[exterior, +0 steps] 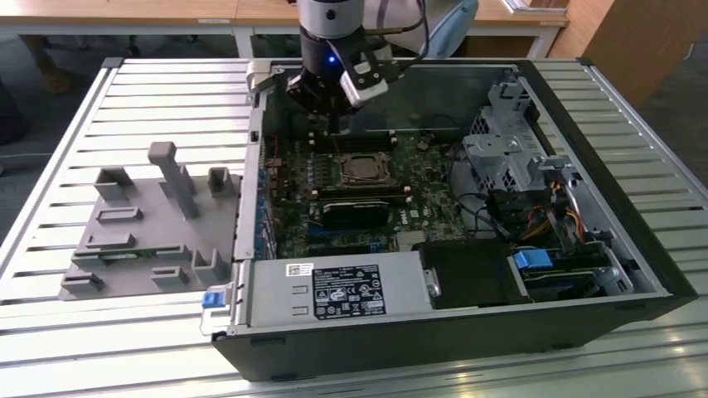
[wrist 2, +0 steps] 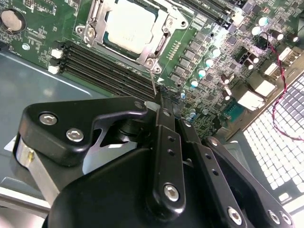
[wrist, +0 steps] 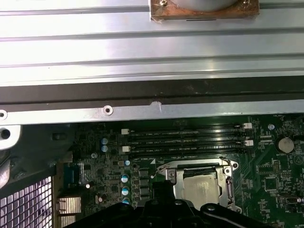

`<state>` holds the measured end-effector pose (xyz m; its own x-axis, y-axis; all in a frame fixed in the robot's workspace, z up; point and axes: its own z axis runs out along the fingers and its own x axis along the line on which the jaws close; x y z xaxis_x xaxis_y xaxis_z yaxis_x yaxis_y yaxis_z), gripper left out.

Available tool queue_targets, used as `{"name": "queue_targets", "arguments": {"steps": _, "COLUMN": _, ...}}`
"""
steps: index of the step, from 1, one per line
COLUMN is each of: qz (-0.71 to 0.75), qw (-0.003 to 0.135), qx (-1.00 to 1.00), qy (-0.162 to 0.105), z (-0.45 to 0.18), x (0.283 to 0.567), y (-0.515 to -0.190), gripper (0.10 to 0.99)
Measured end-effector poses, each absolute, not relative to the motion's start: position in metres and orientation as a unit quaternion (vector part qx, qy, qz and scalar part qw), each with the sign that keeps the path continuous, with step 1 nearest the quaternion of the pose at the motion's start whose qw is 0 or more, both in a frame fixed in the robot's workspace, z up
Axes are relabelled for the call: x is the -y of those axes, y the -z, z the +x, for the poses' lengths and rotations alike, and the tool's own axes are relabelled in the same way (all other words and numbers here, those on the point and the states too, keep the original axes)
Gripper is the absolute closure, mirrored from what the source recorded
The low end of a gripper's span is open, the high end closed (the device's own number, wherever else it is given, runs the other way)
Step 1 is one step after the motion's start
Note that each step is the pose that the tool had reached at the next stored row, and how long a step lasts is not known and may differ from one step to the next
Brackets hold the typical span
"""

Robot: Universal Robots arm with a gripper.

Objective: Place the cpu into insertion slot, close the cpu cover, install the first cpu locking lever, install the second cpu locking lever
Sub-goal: 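Install the first cpu locking lever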

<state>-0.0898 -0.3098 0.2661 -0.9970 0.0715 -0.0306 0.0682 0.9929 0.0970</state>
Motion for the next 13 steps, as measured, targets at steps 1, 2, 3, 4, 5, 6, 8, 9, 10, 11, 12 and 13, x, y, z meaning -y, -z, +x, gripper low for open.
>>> {"name": "queue_targets", "arguments": {"steps": 1, "qz": 0.035, "qw": 0.017, "qx": -0.998, "qy": -0.048, "z": -0.0899, "x": 0.31, "y": -0.266, "gripper": 0.98}}
{"name": "queue_targets", "arguments": {"steps": 2, "qz": 0.035, "qw": 0.017, "qx": -0.998, "qy": -0.048, "z": -0.09, "x": 0.3106, "y": -0.2659, "gripper": 0.98}}
{"name": "queue_targets", "arguments": {"steps": 3, "qz": 0.035, "qw": 0.017, "qx": -0.998, "qy": -0.048, "z": -0.0902, "x": 0.3113, "y": -0.2657, "gripper": 0.98}}
{"name": "queue_targets", "arguments": {"steps": 4, "qz": 0.035, "qw": 0.017, "qx": -0.998, "qy": -0.047, "z": -0.0904, "x": 0.3121, "y": -0.2656, "gripper": 0.98}}
{"name": "queue_targets", "arguments": {"steps": 5, "qz": 0.035, "qw": 0.017, "qx": -0.998, "qy": -0.047, "z": -0.0908, "x": 0.3127, "y": -0.2655, "gripper": 0.98}}
{"name": "queue_targets", "arguments": {"steps": 6, "qz": 0.035, "qw": 0.017, "qx": -0.998, "qy": -0.047, "z": -0.0913, "x": 0.3133, "y": -0.2654, "gripper": 0.98}}
{"name": "queue_targets", "arguments": {"steps": 8, "qz": 0.035, "qw": 0.017, "qx": -0.998, "qy": -0.046, "z": -0.0924, "x": 0.314, "y": -0.2651, "gripper": 0.98}}
{"name": "queue_targets", "arguments": {"steps": 9, "qz": 0.035, "qw": 0.017, "qx": -0.998, "qy": -0.045, "z": -0.0929, "x": 0.314, "y": -0.2651, "gripper": 0.98}}
{"name": "queue_targets", "arguments": {"steps": 10, "qz": 0.035, "qw": 0.017, "qx": -0.998, "qy": -0.043, "z": -0.0935, "x": 0.314, "y": -0.2651, "gripper": 0.98}}
{"name": "queue_targets", "arguments": {"steps": 11, "qz": 0.035, "qw": 0.017, "qx": -0.998, "qy": -0.041, "z": -0.0941, "x": 0.3141, "y": -0.2651, "gripper": 0.98}}
{"name": "queue_targets", "arguments": {"steps": 12, "qz": 0.035, "qw": 0.017, "qx": -0.998, "qy": -0.039, "z": -0.0948, "x": 0.3141, "y": -0.265, "gripper": 0.98}}
{"name": "queue_targets", "arguments": {"steps": 13, "qz": 0.035, "qw": 0.017, "qx": -0.998, "qy": -0.039, "z": -0.0959, "x": 0.3141, "y": -0.2649, "gripper": 0.98}}
